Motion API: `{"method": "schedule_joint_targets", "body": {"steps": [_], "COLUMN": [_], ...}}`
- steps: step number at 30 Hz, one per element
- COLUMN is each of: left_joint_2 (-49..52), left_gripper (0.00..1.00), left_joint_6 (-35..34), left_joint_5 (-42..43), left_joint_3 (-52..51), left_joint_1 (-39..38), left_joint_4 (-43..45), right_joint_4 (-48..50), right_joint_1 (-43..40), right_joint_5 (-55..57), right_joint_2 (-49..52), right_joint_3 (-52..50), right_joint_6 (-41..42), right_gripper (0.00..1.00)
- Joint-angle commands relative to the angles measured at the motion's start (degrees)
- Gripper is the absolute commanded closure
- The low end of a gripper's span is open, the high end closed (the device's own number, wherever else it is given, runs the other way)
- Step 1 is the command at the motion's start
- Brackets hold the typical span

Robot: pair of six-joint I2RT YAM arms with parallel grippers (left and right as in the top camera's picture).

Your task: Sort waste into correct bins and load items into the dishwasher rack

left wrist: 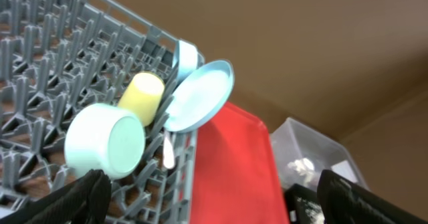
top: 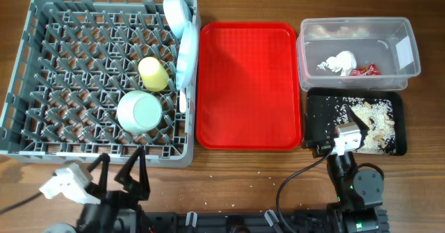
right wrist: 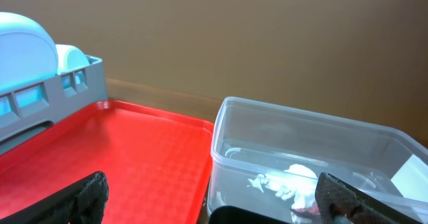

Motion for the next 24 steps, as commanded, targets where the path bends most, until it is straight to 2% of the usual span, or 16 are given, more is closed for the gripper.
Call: {"method": "schedule_joint_targets", "body": {"steps": [1, 3, 5, 7, 8, 10, 16, 21, 24], "left_joint_2": [-3.96, -3.98, -3.98, -4.00, -4.09, -4.09, -4.09, -4.09, -4.11], "left_gripper": [0.00, 0.00, 0.00, 0.00, 0.00, 0.00, 0.00, 0.00, 0.00], "left_joint_6": [0.68, 0.68, 0.70, 0.70, 0.68, 0.70, 0.74, 1.64, 14.62], "left_joint_5": [-0.07, 0.13, 0.11, 0.11, 0.09, -0.17, -4.44, -9.62, -8.87], "left_joint_3": [-9.01, -15.23, -24.00, -31.78, -35.85, -40.39, -45.51, -45.83, -45.83], "left_joint_1": [1.31, 1.53, 1.55, 1.55, 1.55, 1.55, 1.55, 1.53, 0.63], "left_joint_4": [12.70, 27.34, 47.06, 62.86, 69.55, 74.82, 66.42, 49.94, 50.42], "right_joint_4": [0.15, 0.15, 0.15, 0.15, 0.15, 0.15, 0.15, 0.15, 0.15], "right_joint_1": [-0.33, -0.33, -0.33, -0.33, -0.33, -0.33, -0.33, -0.33, -0.33], "right_joint_5": [-0.92, -0.90, -0.90, -0.90, -0.90, -0.92, -0.90, -0.90, -0.90], "right_joint_2": [-0.42, -0.42, -0.42, -0.42, -0.42, -0.42, -0.42, -0.42, -0.42], "right_joint_3": [-0.07, -0.07, -0.07, -0.07, -0.07, -0.07, -0.07, -0.07, -0.07], "right_joint_6": [-0.74, -0.74, -0.76, -0.74, -0.74, -0.74, -0.76, -0.74, -0.74], "right_gripper": [0.00, 0.00, 0.00, 0.00, 0.01, 0.00, 0.00, 0.00, 0.00]}}
